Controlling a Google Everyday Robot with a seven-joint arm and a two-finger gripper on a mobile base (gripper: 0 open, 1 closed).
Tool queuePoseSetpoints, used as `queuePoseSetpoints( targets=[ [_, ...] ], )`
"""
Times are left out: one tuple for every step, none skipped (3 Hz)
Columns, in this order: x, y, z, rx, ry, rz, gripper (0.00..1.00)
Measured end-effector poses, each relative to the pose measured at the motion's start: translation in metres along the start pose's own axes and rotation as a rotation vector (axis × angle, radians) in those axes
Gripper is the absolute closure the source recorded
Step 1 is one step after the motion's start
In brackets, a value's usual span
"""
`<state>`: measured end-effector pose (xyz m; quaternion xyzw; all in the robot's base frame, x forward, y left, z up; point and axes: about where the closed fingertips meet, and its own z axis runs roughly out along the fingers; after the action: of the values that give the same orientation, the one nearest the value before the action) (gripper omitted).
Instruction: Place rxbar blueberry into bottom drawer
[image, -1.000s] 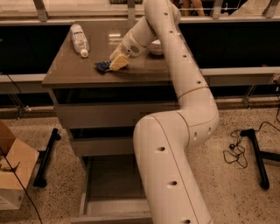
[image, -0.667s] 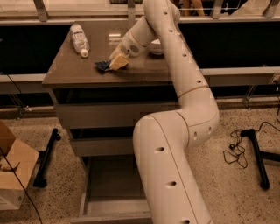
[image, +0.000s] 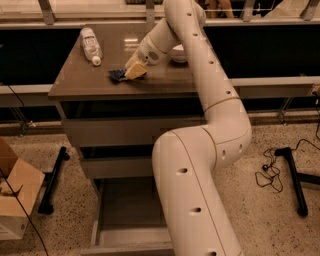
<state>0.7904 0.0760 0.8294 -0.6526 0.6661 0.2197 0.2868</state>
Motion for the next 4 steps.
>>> queuePoseSetpoints(
  targets=[
    [-0.025, -0.007, -0.063, 0.120, -0.009, -0.023, 1.00],
    [-0.066, -0.010, -0.154, 0.316, 0.004, -0.096, 1.00],
    [-0.099, 0.001, -0.217, 0.466, 0.018, -0.168, 1.00],
    [-0.106, 0.017, -0.233, 0.515, 0.007, -0.172, 1.00]
  ],
)
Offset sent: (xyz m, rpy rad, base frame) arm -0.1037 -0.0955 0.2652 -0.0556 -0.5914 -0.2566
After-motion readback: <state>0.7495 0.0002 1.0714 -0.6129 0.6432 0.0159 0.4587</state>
